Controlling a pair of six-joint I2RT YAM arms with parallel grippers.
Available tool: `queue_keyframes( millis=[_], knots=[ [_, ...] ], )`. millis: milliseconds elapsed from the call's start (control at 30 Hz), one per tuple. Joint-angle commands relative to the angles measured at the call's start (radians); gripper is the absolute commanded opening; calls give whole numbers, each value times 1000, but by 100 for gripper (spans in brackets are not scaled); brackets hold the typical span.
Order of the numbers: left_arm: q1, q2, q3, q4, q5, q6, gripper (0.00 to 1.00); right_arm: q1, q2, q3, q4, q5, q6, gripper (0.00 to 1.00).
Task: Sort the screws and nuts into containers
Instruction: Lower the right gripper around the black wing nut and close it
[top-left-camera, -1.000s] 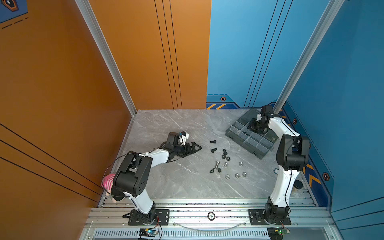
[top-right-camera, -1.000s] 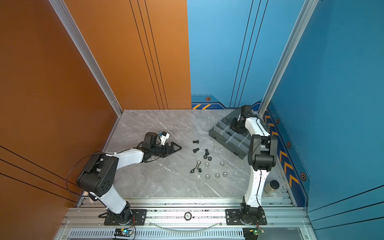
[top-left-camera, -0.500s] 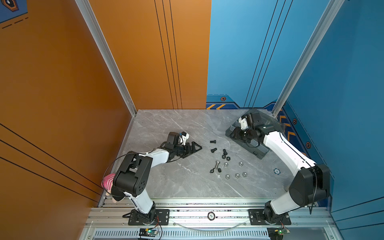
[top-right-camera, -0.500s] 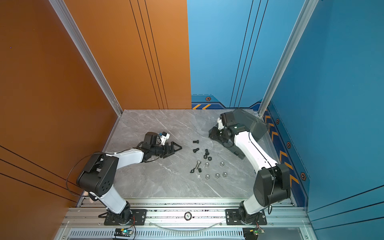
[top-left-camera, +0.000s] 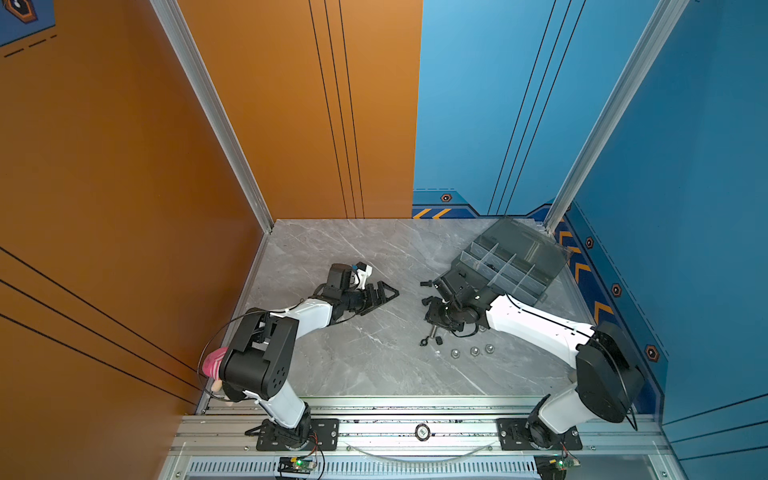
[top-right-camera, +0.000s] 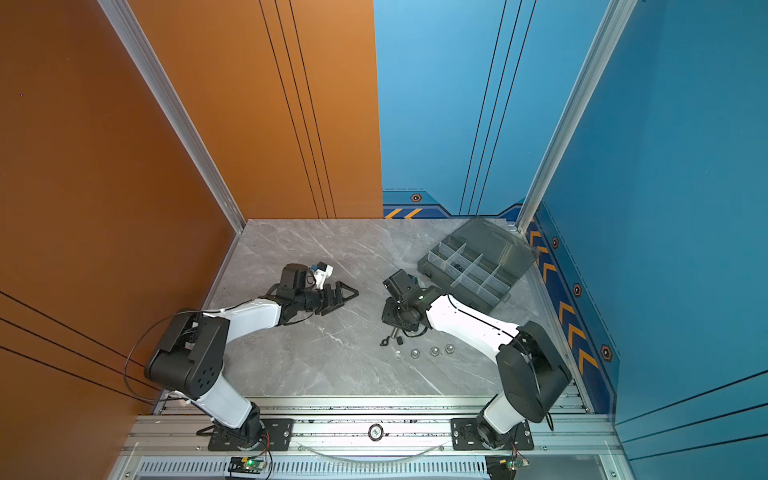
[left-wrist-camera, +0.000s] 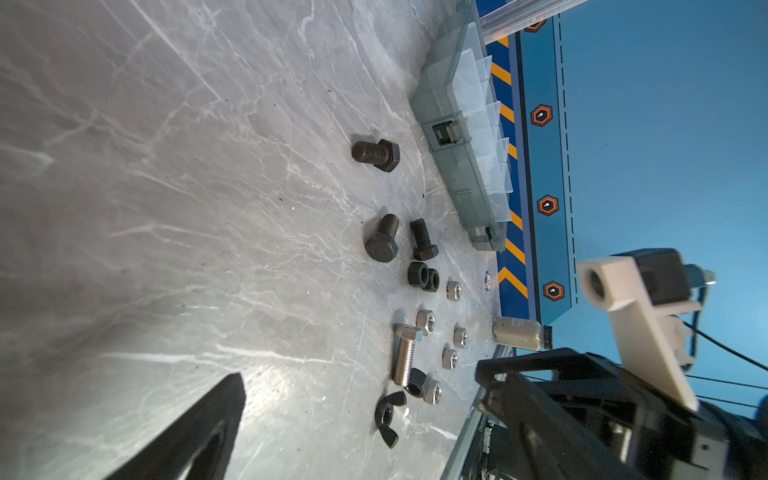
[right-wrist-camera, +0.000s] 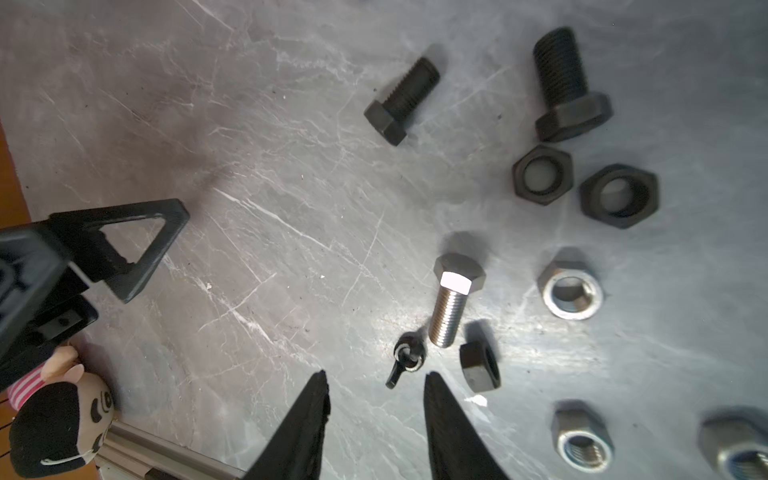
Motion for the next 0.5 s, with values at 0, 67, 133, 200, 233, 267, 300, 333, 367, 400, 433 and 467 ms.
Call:
queue_keyframes(
  millis=[0,67,133,200,233,267,300,333,367,400,433,467],
  knots=[
    [17,-37,-30,-22,17,14,98,30,50,28,20,17,61,42],
    [22,-47,-43,-22,14,17,98,42,71,38,14,20,71,42],
    [30,-53,-52,-23,14,21,98,47,91,53,2,13,73,42],
    [33,-55,-57,-22,20,25,98,50,98,59,-7,20,80,42],
    [35,-55,-60,-23,22,27,98,50,99,58,-12,24,84,42],
    [34,-55,-61,-24,23,31,98,50,103,57,-13,22,87,42],
    [35,-54,-63,-23,21,33,98,51,104,54,-13,22,92,42],
    [36,-53,-64,-22,23,34,98,52,108,49,-8,18,99,42],
    [36,-52,-65,-21,25,36,98,53,112,47,-5,11,104,42],
    [36,-50,-67,-21,25,38,98,57,116,45,-6,8,108,41],
    [36,-48,-68,-21,25,39,98,62,120,47,-4,9,112,41],
    [38,-49,-69,-21,28,41,98,67,125,47,-5,8,115,41]
  ],
)
